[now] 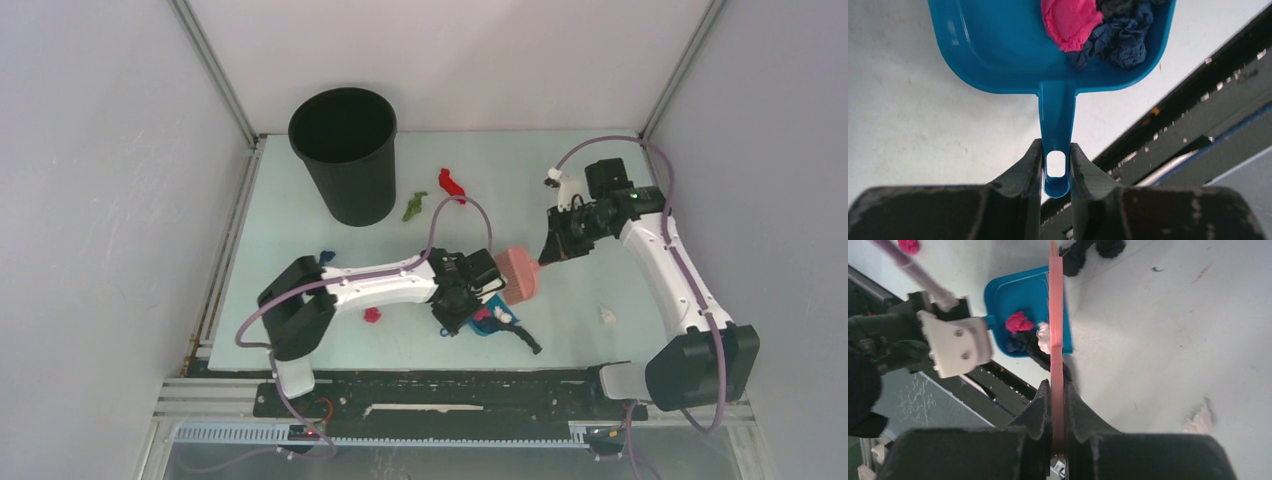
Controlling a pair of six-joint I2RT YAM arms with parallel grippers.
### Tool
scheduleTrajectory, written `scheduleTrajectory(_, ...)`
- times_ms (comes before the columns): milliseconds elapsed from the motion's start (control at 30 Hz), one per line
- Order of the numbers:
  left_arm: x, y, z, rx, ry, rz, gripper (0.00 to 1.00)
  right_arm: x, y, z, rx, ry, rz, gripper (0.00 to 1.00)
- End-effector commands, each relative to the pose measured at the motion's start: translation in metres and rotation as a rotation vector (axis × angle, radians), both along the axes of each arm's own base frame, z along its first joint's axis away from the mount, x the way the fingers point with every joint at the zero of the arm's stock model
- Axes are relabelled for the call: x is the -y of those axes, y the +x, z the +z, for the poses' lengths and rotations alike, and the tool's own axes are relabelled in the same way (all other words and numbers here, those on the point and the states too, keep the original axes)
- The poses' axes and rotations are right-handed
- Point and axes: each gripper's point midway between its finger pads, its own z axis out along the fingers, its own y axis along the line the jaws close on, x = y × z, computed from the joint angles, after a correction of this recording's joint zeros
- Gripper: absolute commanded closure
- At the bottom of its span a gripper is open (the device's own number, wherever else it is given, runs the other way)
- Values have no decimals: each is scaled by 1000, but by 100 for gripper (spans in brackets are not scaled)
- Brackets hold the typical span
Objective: Sweep away the paper scraps from the table
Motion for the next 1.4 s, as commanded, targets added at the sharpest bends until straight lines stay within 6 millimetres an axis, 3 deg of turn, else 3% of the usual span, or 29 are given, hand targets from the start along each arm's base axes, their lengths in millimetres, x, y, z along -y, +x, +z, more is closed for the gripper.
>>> scheduleTrajectory(0, -3, -8, 36, 51, -108, 56, 100, 13, 7, 42, 137, 3, -38, 100)
scheduleTrajectory(167, -31, -19, 30, 54, -48, 87, 100, 33, 6, 38, 154, -96, -60, 100)
scheduleTrajectory(467, -72, -26, 11, 68, 102, 105, 100, 26, -39, 30, 106, -75, 54, 100)
scheduleTrajectory(600, -79, -34, 7, 53, 127, 88, 100, 13, -73, 29, 91, -34, 204, 100)
scheduleTrajectory(700, -78, -38, 6, 47, 130, 70, 100, 8, -90, 16, 82, -56, 273, 100)
scheduleTrajectory(900, -66, -44, 7, 21, 102, 53, 100, -3, -105, -8, -2, -82, 380, 100)
scheduleTrajectory(1000, -61, -45, 9, 16, 82, 51, 100, -3, -98, -18, -31, -124, 363, 100)
scheduleTrajectory(1167, -58, -47, 10, 16, 71, 39, 100, 5, -65, -24, 19, -225, 275, 100)
scheduleTrajectory(1267, -56, -48, 10, 17, 71, 27, 100, 6, -41, -19, 111, -252, 222, 100)
scheduleTrajectory(1367, -54, -48, 9, 18, 70, 17, 100, 2, -29, -8, 157, -239, 195, 100)
